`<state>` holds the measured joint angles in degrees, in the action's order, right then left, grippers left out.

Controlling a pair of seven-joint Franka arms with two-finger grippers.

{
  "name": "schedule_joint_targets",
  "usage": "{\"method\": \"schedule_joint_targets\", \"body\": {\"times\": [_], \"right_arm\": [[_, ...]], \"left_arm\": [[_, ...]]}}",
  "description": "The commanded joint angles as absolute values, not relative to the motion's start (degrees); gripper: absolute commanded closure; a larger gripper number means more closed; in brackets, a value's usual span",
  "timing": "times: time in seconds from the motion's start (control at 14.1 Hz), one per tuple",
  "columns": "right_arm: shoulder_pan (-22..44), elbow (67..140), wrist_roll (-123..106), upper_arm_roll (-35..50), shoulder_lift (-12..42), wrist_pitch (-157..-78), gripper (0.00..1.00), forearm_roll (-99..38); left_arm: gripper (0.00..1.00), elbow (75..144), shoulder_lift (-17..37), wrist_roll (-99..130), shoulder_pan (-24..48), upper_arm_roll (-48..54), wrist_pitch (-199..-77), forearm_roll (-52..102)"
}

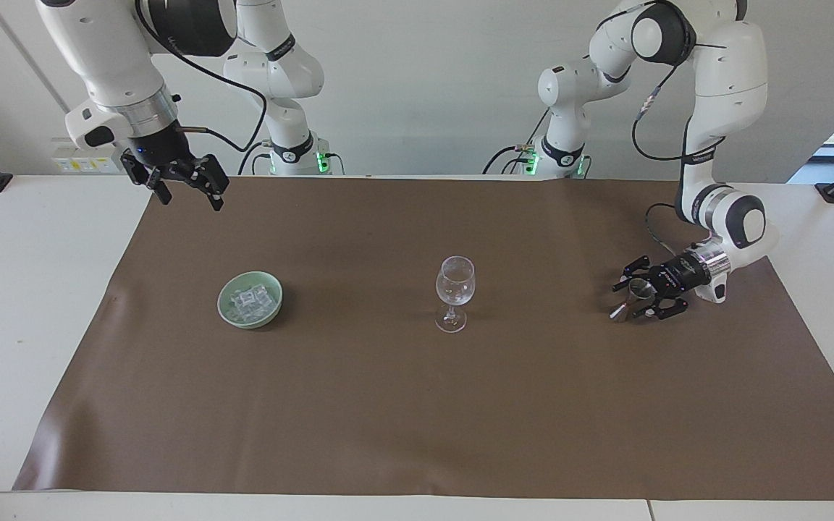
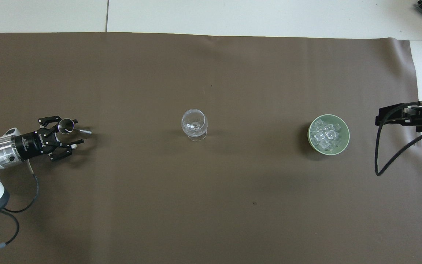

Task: Pour wine and add ice with both arms
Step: 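Close the left gripper around the silver jigger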

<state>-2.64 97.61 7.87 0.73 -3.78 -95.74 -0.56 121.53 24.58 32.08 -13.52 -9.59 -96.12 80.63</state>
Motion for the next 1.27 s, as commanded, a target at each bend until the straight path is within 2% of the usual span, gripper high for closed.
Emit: {"method": "schedule_joint_targets", "body": {"times": [0.0, 0.07, 0.28, 0.5, 0.57, 1.2], "right_arm": [[-3.2, 97.1, 8.6, 1.0, -3.9, -94.8, 0.00, -1.1], [-3.3, 97.1, 8.6, 1.0, -3.9, -94.8, 0.00, -1.1], [-3.2, 97.1, 8.6, 1.0, -3.9, -94.8, 0.00, -1.1], [-3.3, 97.1, 8.6, 1.0, -3.9, -94.8, 0.00, -1.1], [-3.2, 97.1, 8.6, 1.0, -3.9, -94.8, 0.00, -1.1], [-3.3, 97.1, 8.6, 1.0, -3.9, -94.8, 0.00, -1.1]], "left_arm": [[0.34, 123.0, 23.4, 31.3, -12.7, -10.2, -96.8, 81.9], [0.36, 123.0, 23.4, 31.3, -12.7, -10.2, -96.9, 81.9], [0.52, 122.6, 23.5, 31.5, -12.7, -10.1, -96.7, 81.9], [0.85, 122.3, 23.6, 31.7, -12.7, -10.2, -96.6, 81.8], [1.00, 122.3, 23.6, 31.7, -12.7, -10.2, -96.6, 81.8], [1.00, 120.2, 23.8, 34.9, -13.2, -10.1, -95.7, 81.9]]}}
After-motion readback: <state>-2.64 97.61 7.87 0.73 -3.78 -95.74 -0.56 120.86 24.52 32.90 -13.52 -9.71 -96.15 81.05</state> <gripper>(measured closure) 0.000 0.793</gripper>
